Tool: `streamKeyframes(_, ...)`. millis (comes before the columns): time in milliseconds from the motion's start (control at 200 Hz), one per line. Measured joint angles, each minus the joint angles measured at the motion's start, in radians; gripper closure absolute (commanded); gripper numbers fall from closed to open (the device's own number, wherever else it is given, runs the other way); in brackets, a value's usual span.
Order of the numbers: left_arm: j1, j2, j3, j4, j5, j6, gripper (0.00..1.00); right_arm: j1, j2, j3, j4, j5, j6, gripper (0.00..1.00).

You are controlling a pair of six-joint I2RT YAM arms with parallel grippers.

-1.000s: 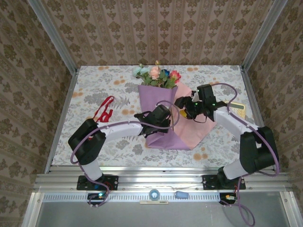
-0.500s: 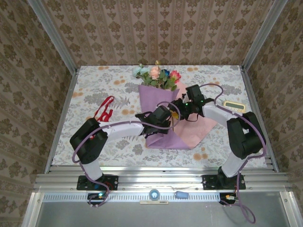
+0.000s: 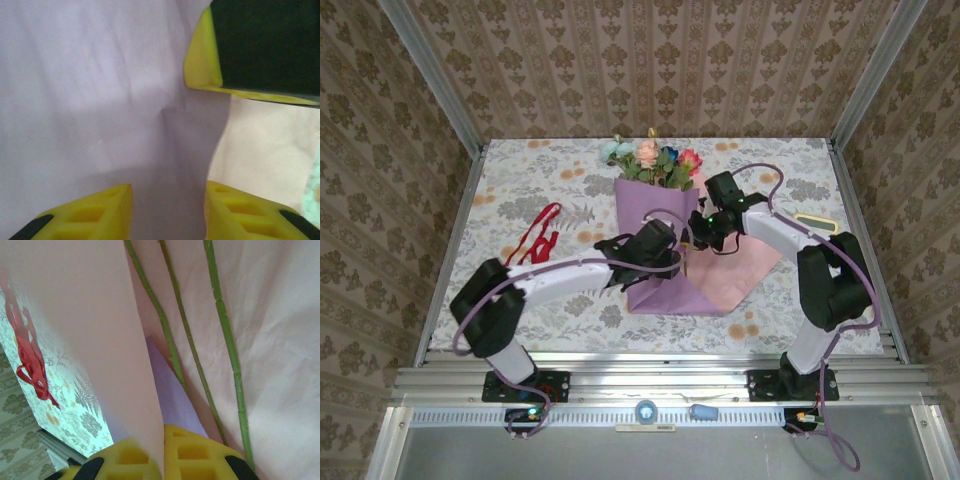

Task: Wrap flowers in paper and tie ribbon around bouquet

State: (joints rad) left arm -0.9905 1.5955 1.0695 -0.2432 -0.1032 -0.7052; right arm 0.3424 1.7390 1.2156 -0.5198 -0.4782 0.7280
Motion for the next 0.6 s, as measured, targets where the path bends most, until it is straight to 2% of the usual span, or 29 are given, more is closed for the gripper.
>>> streamKeyframes(115,0.031,-0.163,-0.125,0.042,0.019,-0.114,0.55,-0.018,0.009,0.033,-0.028,-0.001,-0.03,1.0)
streamKeyframes(225,0.071,-0.255,-0.277,0.093,0.047,-0.229,0.55,-0.038,0.028,0.063,-0.051,-0.014,-0.056,1.0)
streamKeyframes(385,0.096,-0.267,-0.434,0.172,0.09,-0.356,0.54,-0.067,0.076,0.084,-0.07,-0.052,-0.092,1.0)
streamKeyframes(600,0.102,-0.267,-0.523,0.317,0.119,-0.468,0.54,-0.102,0.122,0.093,-0.098,-0.095,-0.129,1.0)
